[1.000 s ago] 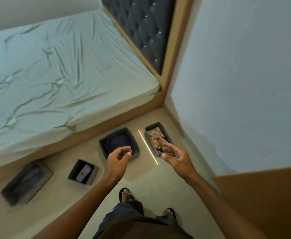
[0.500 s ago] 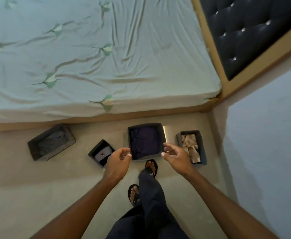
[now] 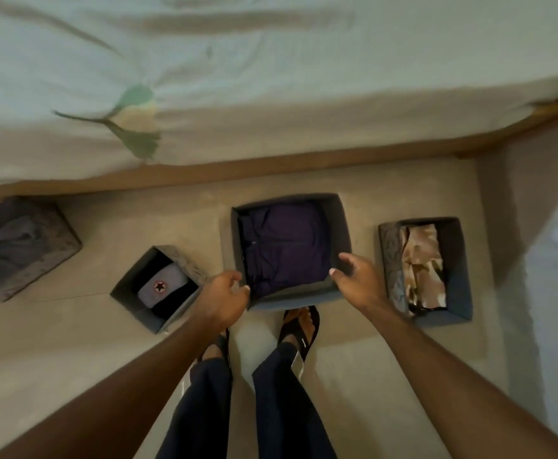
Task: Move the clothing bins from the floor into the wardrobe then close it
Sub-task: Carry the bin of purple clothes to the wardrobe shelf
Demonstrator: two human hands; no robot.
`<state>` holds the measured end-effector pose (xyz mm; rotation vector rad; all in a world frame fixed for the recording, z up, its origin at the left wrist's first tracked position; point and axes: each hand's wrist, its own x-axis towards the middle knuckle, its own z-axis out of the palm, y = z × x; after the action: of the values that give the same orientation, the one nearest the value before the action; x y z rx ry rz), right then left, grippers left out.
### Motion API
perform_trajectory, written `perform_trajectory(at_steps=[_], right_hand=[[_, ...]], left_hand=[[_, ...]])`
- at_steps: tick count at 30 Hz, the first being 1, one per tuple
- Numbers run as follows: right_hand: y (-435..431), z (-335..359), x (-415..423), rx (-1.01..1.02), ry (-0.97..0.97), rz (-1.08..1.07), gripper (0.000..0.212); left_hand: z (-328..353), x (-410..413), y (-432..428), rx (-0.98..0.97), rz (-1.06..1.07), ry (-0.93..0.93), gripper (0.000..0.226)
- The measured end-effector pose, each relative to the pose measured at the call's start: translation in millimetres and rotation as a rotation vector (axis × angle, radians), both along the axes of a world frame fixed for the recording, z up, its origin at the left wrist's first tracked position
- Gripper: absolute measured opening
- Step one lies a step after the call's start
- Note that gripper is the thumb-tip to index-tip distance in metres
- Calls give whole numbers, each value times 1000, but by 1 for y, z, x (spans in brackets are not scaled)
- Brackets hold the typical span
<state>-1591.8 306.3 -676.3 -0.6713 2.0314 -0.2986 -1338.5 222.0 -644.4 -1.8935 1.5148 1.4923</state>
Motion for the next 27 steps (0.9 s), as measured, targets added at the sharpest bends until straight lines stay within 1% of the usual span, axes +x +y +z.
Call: perform_trajectory(at_steps=[3,4,6,7,9,12,14,16,17,19,21,23,25,27], right_hand=[[2,-65,-4,67,158,136,54],[4,-89,-5,94,213,190,55],[7,-124,-6,147,277,241,58],[7,-133,-7,163,274,219,61],[8,-145,-5,159,256,148,61],[9,-145,4,157,270,143,52],[16,-143,16,171,246,140,44],[25,-142,28,200,121,123,35],[28,-142,33,217,44,115,35],[26,-141,36,196,-34,76,46],[18,-141,35,142,35,-10,54],[10,-141,34,122,114,-109,56],[10,-138,38,110,132,-157,52],[21,-138,42,136,152,-130,42]], left_hand=[[-70,-5,-2,11,-111,-95,47],[-93,-5,-2,39,-112,-110,43],[-125,-6,0,123,-74,-99,23],[-135,-6,0,136,-56,-87,20],[-149,-4,0,92,-41,-89,20],[-152,-2,-8,19,-11,-112,18],[-152,0,-22,-30,22,-78,36],[-153,2,-41,-137,-2,-59,53],[-154,3,-49,-186,-29,-76,57],[-158,5,-60,-248,-94,-141,63],[-163,9,-58,-216,-119,-231,61],[-167,18,-44,-91,-67,-296,55],[-169,24,-25,40,64,-246,52],[-168,19,-8,89,200,-151,49]])
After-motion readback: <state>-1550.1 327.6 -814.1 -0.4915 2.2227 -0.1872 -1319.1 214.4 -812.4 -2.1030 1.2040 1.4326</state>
